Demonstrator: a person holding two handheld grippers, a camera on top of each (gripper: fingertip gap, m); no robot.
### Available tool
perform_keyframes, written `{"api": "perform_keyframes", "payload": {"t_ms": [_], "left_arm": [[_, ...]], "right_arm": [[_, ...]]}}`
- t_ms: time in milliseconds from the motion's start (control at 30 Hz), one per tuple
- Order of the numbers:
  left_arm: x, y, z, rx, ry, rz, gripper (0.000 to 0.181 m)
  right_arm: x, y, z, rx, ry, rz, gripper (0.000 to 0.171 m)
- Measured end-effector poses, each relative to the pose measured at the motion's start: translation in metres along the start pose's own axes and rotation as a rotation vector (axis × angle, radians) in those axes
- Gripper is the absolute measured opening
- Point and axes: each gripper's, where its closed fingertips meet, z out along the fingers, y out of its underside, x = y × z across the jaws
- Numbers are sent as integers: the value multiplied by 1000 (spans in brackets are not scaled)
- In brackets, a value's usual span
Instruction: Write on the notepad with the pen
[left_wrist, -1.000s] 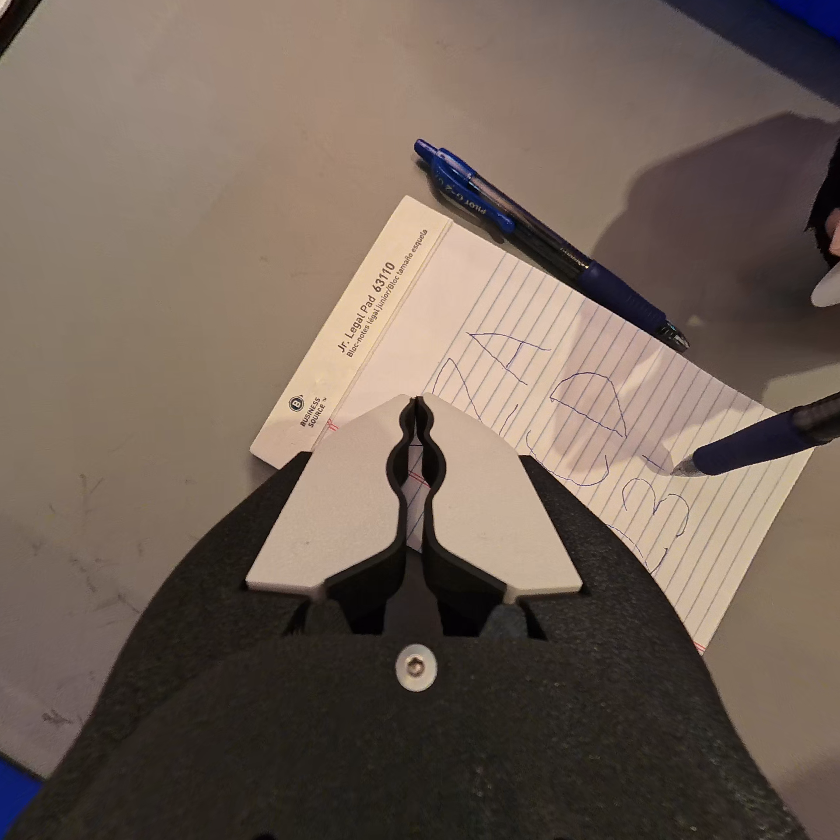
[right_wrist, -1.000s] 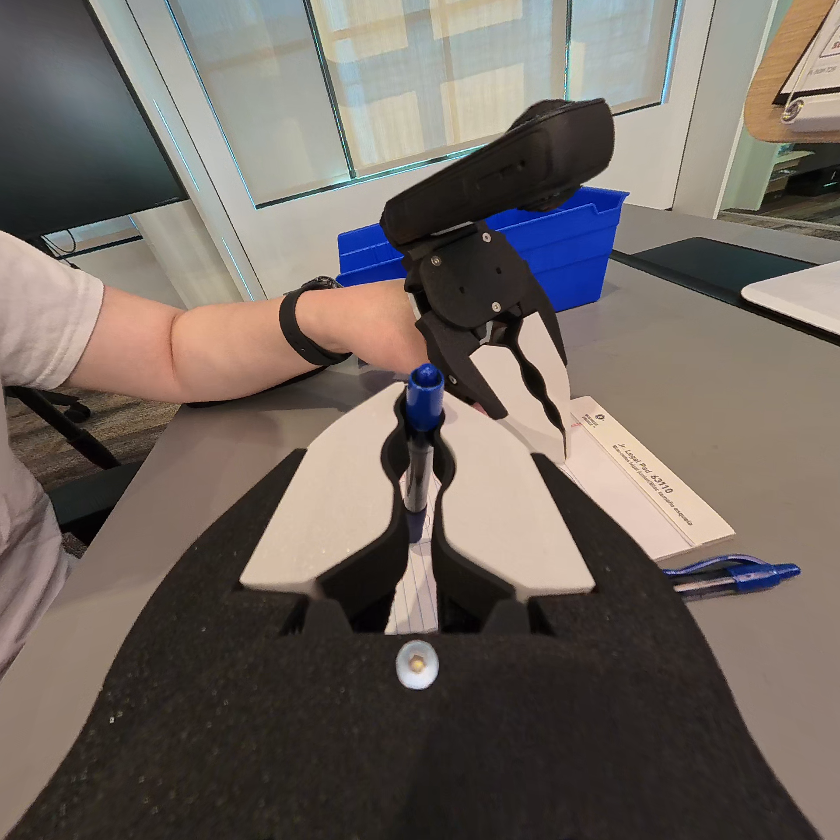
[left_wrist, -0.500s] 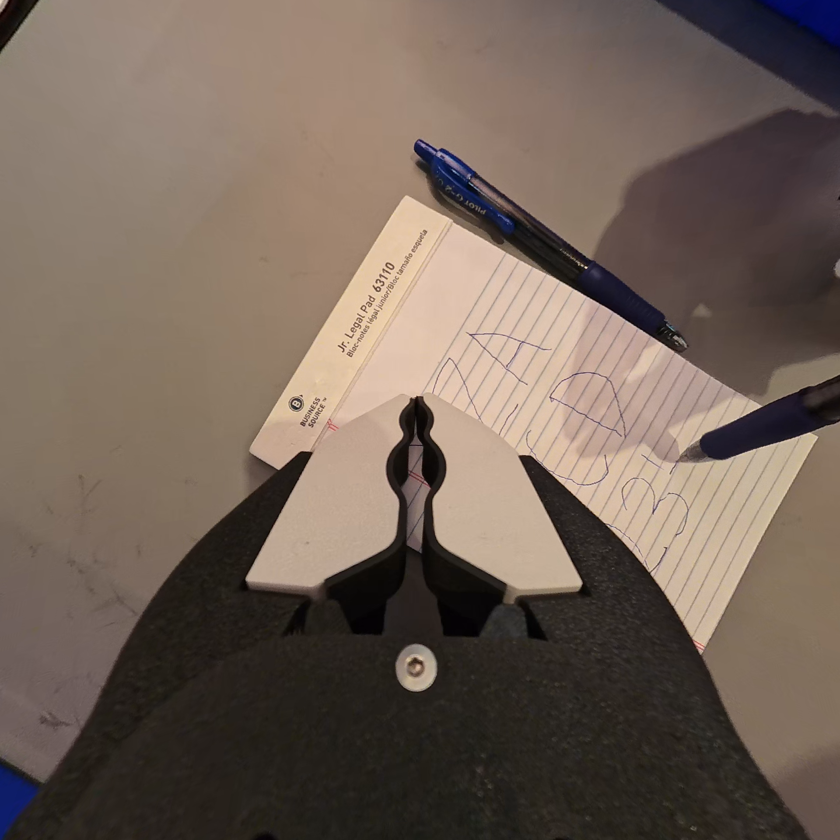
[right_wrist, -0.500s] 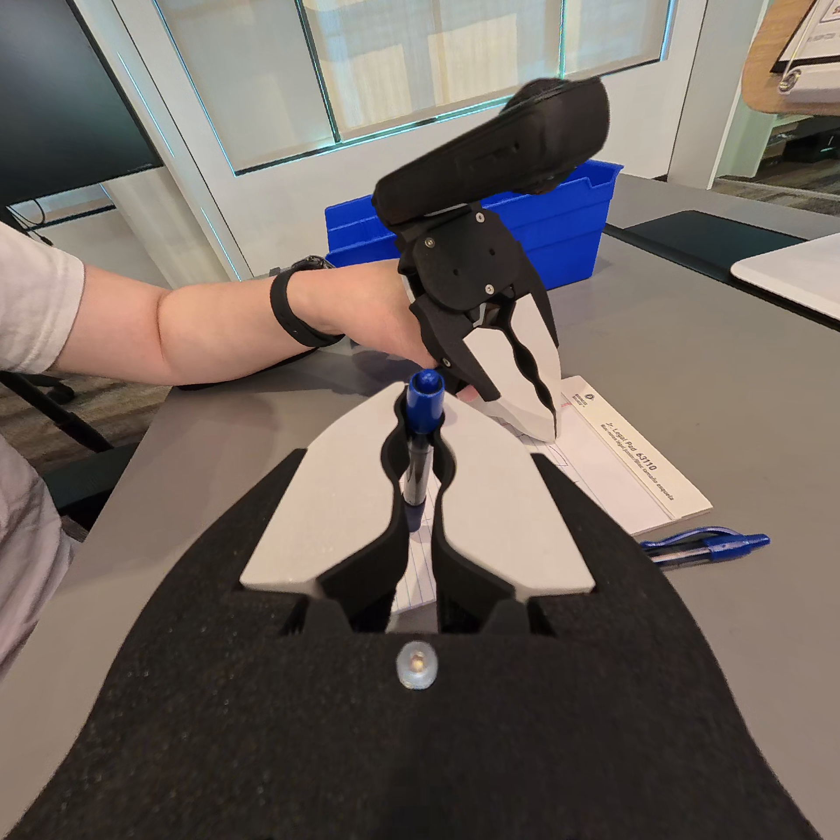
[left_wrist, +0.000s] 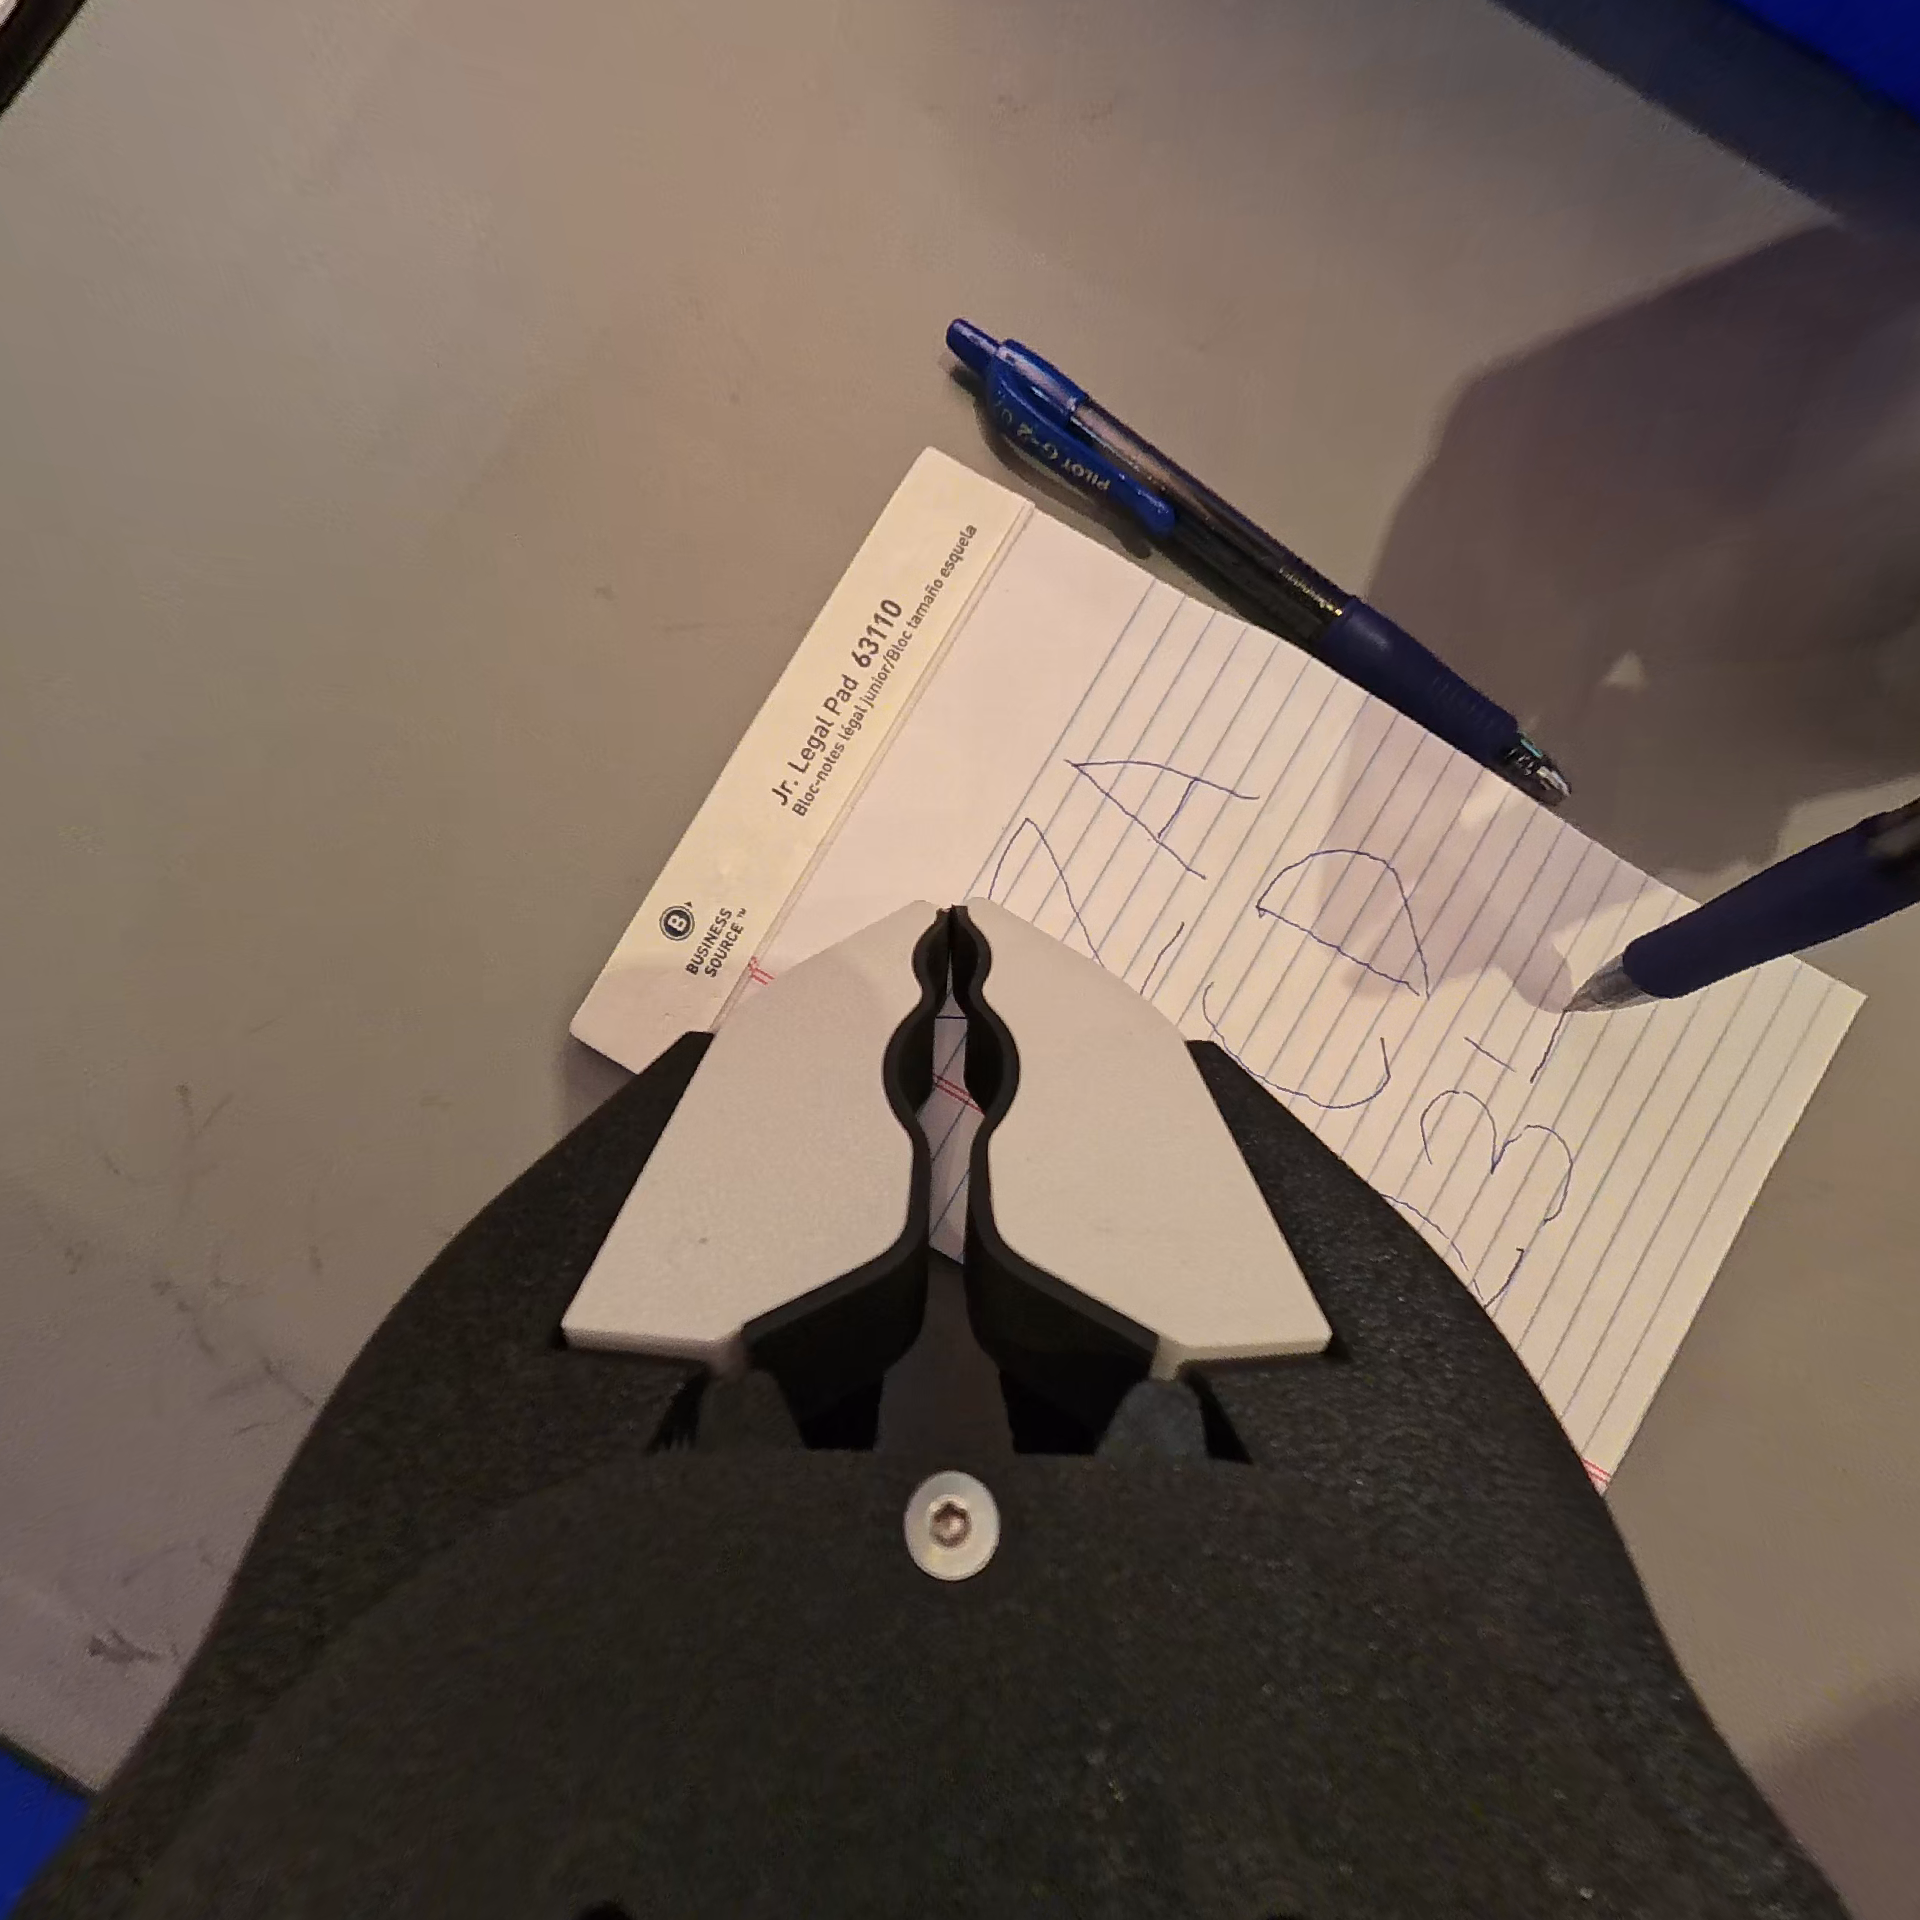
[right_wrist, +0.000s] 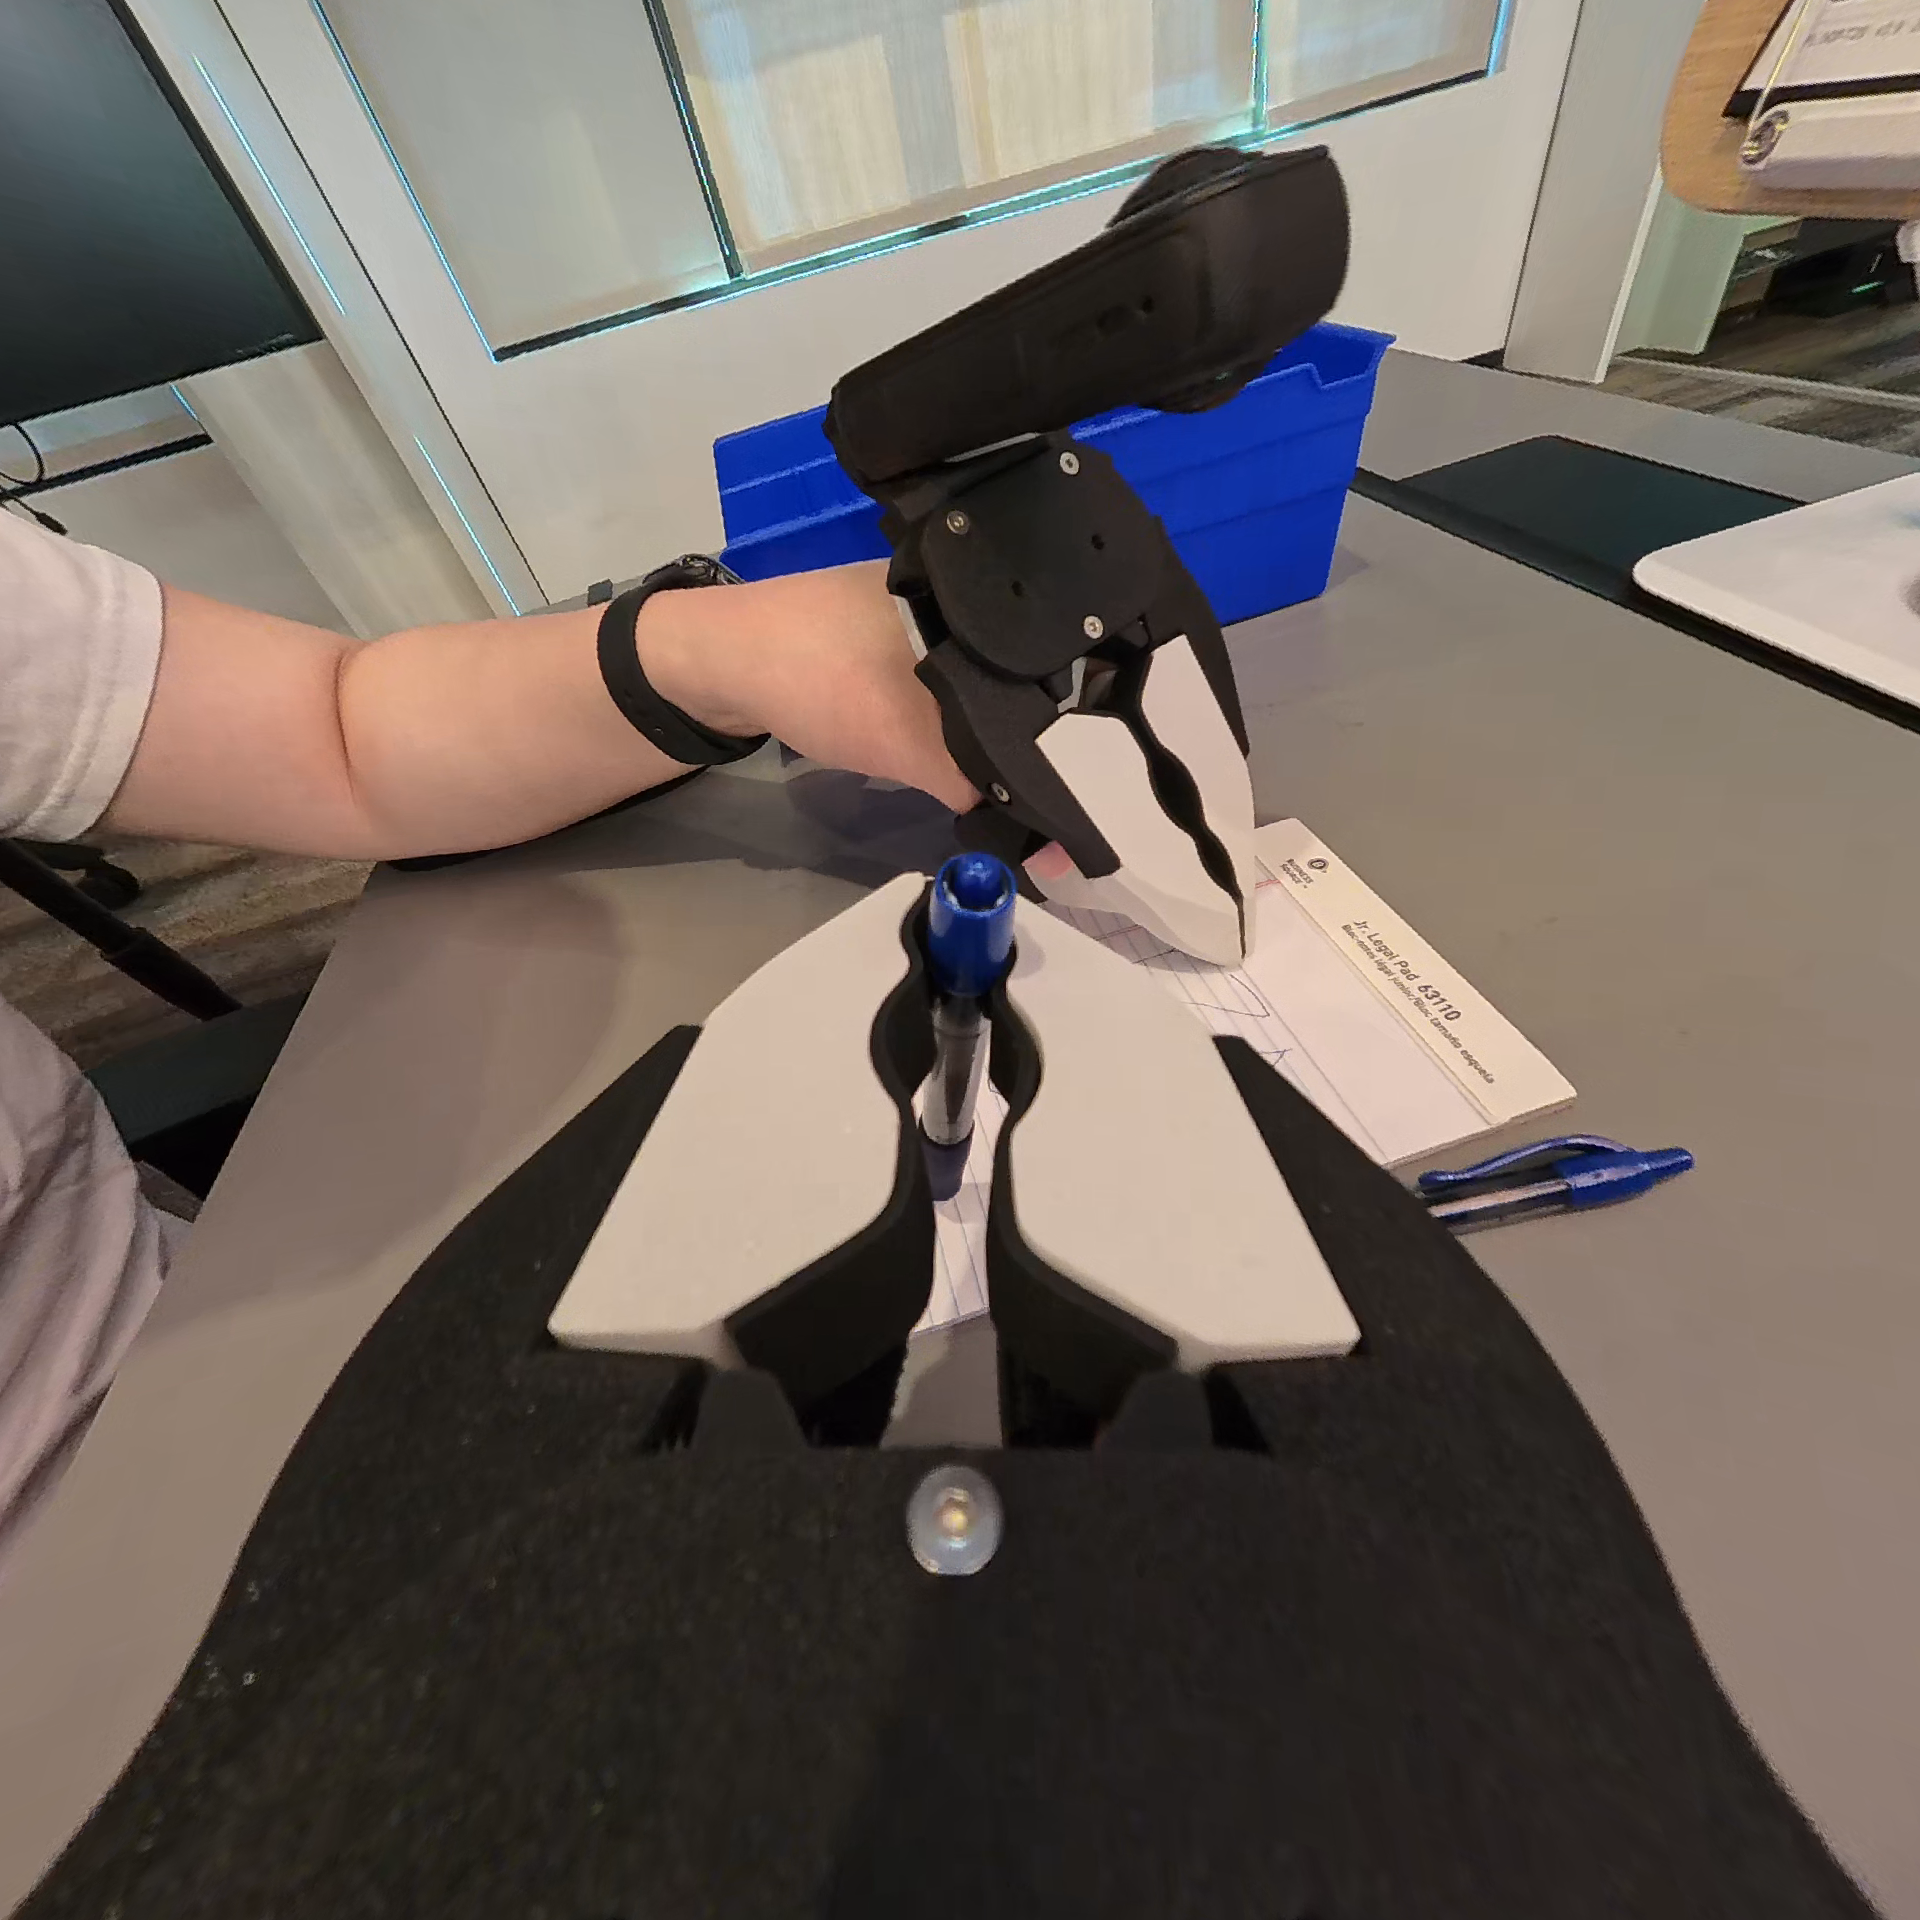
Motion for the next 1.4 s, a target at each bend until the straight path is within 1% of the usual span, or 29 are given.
{"api": "perform_keyframes", "payload": {"t_ms": [67, 133, 200, 233, 333, 633, 1400], "left_arm": [[0, 0, 0, 0, -1, 1, 0], [0, 0, 0, -2, -3, 2, 0], [0, 0, 0, -4, -5, 6, 0], [0, 0, 0, -6, -6, 7, 0], [0, 0, 0, -7, -7, 8, 0], [0, 0, 0, -8, -6, 9, 0], [0, 0, 0, -8, -10, 12, 0]], "right_arm": [[-1, -2, 0, 23, -11, 3, 5], [-10, -12, -2, 101, -63, -18, 4], [-15, -25, -4, 178, -50, -64, 4], [-15, -26, -3, 181, -34, -84, 5], [-12, -15, 5, 119, -20, -95, 4], [-12, -7, 14, 72, -34, -93, 4], [-14, -5, 14, 59, -46, -87, 4]]}}
